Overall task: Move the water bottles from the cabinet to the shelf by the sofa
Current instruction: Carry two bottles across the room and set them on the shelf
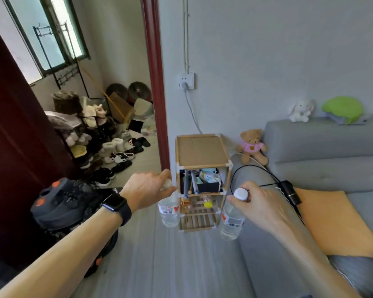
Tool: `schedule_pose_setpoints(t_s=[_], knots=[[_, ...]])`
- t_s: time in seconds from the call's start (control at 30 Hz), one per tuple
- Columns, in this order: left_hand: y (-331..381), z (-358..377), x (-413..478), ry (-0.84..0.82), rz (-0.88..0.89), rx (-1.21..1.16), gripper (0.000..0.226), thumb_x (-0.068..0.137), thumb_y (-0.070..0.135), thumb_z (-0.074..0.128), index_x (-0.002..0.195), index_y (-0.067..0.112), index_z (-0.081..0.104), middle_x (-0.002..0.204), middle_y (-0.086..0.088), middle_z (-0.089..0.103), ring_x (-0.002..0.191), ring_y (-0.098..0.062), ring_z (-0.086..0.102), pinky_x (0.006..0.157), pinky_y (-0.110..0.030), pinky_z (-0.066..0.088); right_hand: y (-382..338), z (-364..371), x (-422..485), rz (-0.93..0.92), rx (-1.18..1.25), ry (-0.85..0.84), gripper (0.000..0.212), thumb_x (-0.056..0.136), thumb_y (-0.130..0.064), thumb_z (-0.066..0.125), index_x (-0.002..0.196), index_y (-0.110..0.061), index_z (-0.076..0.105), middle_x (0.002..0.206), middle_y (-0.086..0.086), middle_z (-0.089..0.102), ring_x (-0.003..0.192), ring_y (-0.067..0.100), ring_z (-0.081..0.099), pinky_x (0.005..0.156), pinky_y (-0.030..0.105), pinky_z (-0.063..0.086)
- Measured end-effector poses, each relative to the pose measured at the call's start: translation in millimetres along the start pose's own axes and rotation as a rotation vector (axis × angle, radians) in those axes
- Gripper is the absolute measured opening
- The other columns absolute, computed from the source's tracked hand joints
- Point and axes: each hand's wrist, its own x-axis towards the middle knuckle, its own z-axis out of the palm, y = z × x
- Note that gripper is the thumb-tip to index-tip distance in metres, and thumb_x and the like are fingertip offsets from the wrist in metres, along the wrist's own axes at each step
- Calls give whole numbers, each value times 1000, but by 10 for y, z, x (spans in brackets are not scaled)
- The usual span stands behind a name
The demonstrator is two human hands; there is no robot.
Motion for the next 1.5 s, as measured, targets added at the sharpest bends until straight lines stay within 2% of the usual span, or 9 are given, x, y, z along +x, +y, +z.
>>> schedule_pose_setpoints(t_s=[0.17,0.37,0.53,0.67,0.83,1.0,1.13,1.3,1.5], knots=[[-146,270,923,-56,-30,-28,46,94,67,30,111,27,43,87,4,66,75,-19,63,66,-37,54,176,175,999,-5,-10,-26,40,79,-70,58,93,-33,50,80,-9,66,81,23,62,58,34,41],[-290,515,2020,-78,53,-48,34,97,60,33,110,31,45,73,12,51,64,-13,48,50,-26,34,333,371,2161,20,-19,-56,35,79,-68,56,92,-35,52,81,-11,66,79,16,61,65,35,50],[-530,663,3038,-39,83,-126,33,96,62,35,104,33,46,78,7,61,69,-14,58,57,-32,50,333,400,3015,66,16,-57,30,83,-62,59,90,-34,51,82,-13,65,78,12,59,57,29,40],[-567,745,3744,-34,81,-179,30,96,61,38,102,32,45,77,12,57,69,-14,57,62,-34,53,422,458,3614,87,62,-45,30,85,-62,58,95,-35,52,85,-12,64,80,15,59,61,32,43],[-594,948,4451,-47,33,-234,29,96,58,40,104,31,48,88,13,61,73,-13,55,59,-30,44,583,630,4351,83,77,-67,29,85,-61,57,99,-36,52,91,-13,64,83,12,58,62,31,41],[-549,1165,5105,-132,-40,-246,28,96,56,41,105,32,50,97,13,65,81,-13,56,60,-30,37,730,849,5186,38,27,-152,31,85,-65,52,100,-37,49,87,-15,62,82,11,58,66,31,43],[-482,1245,5564,-155,-86,-249,27,95,54,43,105,31,50,89,14,61,81,-14,56,64,-31,41,843,1000,5752,-21,68,-209,28,87,-64,51,99,-38,47,85,-15,60,78,9,59,68,30,49],[-450,1376,6004,-192,-154,-250,29,95,56,41,110,32,47,92,8,62,80,-18,58,70,-39,53,903,1132,6270,-65,80,-260,29,91,-59,48,105,-34,48,88,-11,59,78,13,54,64,31,40],[-347,1524,6379,-167,-184,-298,30,95,58,40,111,34,44,92,6,62,79,-17,58,65,-36,51,847,1227,6705,-110,86,-279,25,94,-55,46,105,-33,46,88,-13,59,78,12,54,61,29,39]])
